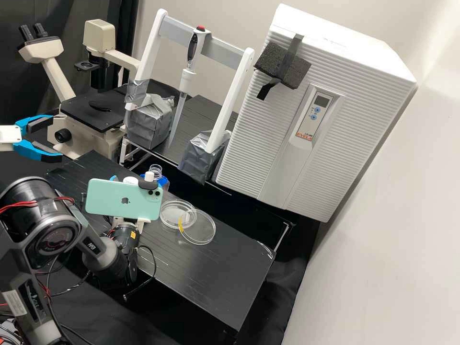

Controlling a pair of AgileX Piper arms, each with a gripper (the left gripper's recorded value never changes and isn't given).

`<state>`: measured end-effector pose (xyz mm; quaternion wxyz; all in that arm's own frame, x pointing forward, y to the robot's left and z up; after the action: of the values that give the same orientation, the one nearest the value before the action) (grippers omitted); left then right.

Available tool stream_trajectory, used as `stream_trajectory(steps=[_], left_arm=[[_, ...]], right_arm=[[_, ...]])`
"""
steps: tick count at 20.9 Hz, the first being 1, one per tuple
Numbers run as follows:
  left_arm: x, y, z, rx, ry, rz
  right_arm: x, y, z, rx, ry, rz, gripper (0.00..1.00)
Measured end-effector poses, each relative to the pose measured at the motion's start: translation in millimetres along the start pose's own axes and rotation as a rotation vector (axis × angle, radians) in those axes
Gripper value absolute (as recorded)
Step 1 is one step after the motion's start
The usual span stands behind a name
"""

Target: Close the bottle

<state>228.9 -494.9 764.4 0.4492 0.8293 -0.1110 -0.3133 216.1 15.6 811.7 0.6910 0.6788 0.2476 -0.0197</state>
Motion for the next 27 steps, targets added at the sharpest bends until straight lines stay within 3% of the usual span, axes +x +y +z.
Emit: stream_trajectory(steps=[6, 9, 12, 27], left_arm=[[0.0, 0.0, 0.0, 0.004, 0.0, 0.0], [0.6, -0.1, 1.1, 0.002, -0.003, 0.001], [1.0, -0.2, 2.0, 0.023, -0.006, 0.001], [2.5, -0.2, 4.3, 0.016, -0.006, 0.006]], right_arm=[[2.6, -1.0, -2.2, -0.001, 0.009, -0.007, 0.0], [2.7, -0.8, -2.0, -0.014, 0.006, -0.003, 0.0], [2.7, -0.1, -1.5, -0.011, 0.001, 0.004, 0.0], [2.6, 0.0, -1.9, -0.012, 0.002, 0.005, 0.0]])
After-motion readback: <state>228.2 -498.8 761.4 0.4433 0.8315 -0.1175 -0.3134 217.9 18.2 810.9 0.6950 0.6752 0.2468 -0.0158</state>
